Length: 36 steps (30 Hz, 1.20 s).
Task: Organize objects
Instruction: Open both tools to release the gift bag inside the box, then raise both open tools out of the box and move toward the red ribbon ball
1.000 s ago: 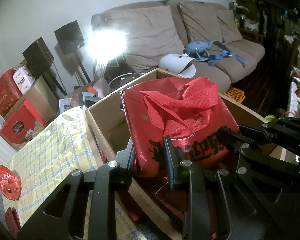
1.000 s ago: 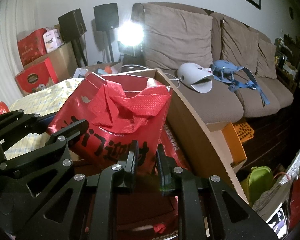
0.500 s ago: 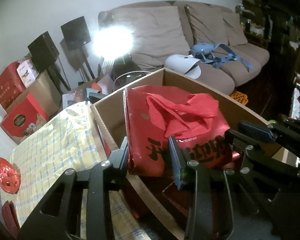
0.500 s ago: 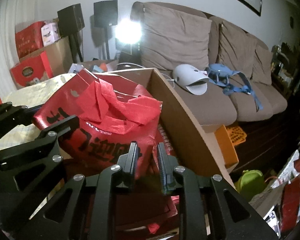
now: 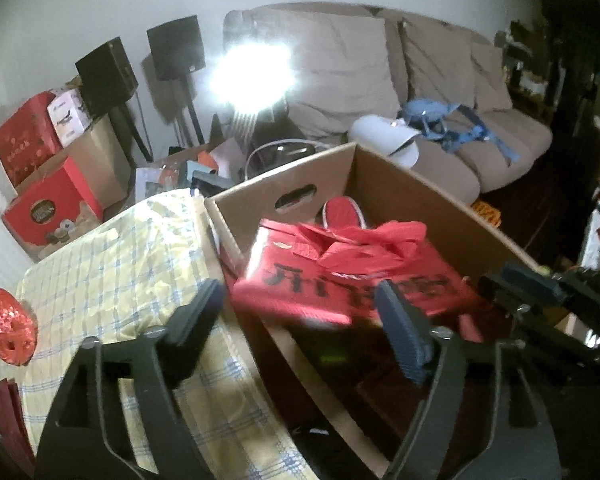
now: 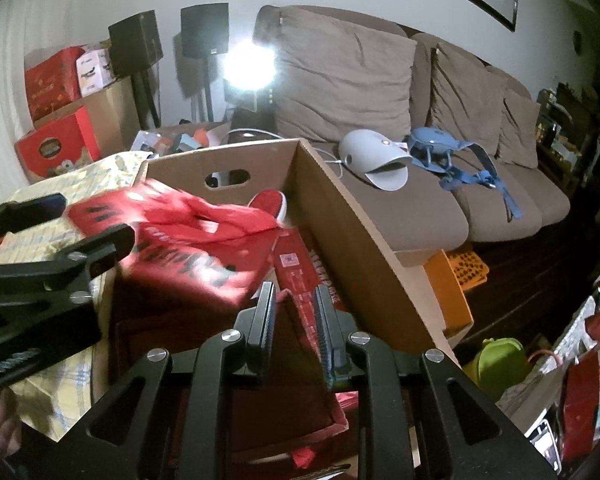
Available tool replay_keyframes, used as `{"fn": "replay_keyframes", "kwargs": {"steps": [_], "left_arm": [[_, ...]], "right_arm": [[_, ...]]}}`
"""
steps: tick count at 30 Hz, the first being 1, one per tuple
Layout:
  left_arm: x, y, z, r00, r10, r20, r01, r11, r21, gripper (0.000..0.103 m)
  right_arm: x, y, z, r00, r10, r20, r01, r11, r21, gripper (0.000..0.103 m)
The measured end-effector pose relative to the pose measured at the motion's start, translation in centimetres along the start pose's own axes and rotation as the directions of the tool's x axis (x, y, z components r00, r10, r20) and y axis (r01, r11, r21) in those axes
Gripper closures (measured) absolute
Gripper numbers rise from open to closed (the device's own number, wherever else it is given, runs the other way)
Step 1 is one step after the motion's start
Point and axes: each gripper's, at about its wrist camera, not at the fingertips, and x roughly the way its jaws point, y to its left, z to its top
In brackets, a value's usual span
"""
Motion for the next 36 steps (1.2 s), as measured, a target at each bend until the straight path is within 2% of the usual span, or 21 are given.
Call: {"fn": "replay_keyframes", "kwargs": {"steps": [2,7,9,16,18,20,25,26,27,29,31,33,36], "left_arm": [[-0.6,0.3,0.2,1.0,-0.017,0.019,0.017,1.0,-0.01,0.018],[-1.8,1.5,0.6,0.998,0.003,0.059,0.0,0.999,-0.045,0.014],[-2.1,2.4,0.6,0.998,0.011,0.06,-0.008,0.998,-0.06,0.014],[-3.0,6.0,-0.3,0.998,0.047,0.042,-0.043,0.993,-0.107,0.014],[-3.4,6.9,-0.4,0.996,0.069,0.047,-0.064,0.992,-0.107,0.014],[-4.2,8.0,-0.7,0.992,0.103,0.067,-0.095,0.989,-0.116,0.014],[-7.5,11.7,-2.3,0.98,0.144,0.135,-0.124,0.981,-0.149,0.011],[-8.0,12.2,-2.5,0.978,0.154,0.141,-0.133,0.98,-0.149,0.011],[-8.6,13.0,-2.7,0.974,0.168,0.15,-0.147,0.978,-0.145,0.011],[-9.9,14.6,-3.0,0.963,0.212,0.169,-0.189,0.972,-0.14,0.011],[-11.4,16.8,-3.1,0.933,0.306,0.187,-0.279,0.947,-0.157,0.008],[-13.0,19.3,-3.0,0.904,0.382,0.193,-0.346,0.917,-0.198,0.002],[-15.4,22.4,-3.4,0.878,0.432,0.205,-0.376,0.889,-0.261,0.0]], "right_arm": [[0.0,-0.1,0.0,1.0,-0.003,0.0,0.003,1.0,0.006,0.084],[0.0,-0.2,0.0,1.0,-0.013,0.001,0.013,1.0,0.015,0.078],[-0.1,-0.2,0.1,1.0,-0.019,0.002,0.019,1.0,0.019,0.072],[-0.4,-0.6,0.2,1.0,-0.025,0.017,0.025,0.999,0.037,0.066],[-0.6,-0.6,0.3,0.999,-0.034,0.022,0.033,0.999,0.044,0.056],[-1.1,-0.6,0.6,0.999,-0.01,0.039,0.007,0.998,0.068,0.048],[-3.1,-0.1,1.3,0.993,0.058,0.105,-0.068,0.993,0.093,0.04],[-3.3,0.2,1.4,0.991,0.067,0.114,-0.077,0.993,0.093,0.035],[-3.6,0.4,1.5,0.989,0.08,0.121,-0.092,0.991,0.093,0.028],[-4.1,0.9,1.8,0.985,0.121,0.122,-0.134,0.986,0.104,0.021],[-4.6,1.5,2.1,0.978,0.167,0.127,-0.182,0.977,0.114,0.02],[-5.6,2.3,2.4,0.967,0.207,0.149,-0.223,0.969,0.104,0.013],[-6.9,4.0,2.7,0.957,0.229,0.176,-0.244,0.968,0.064,0.007]]}}
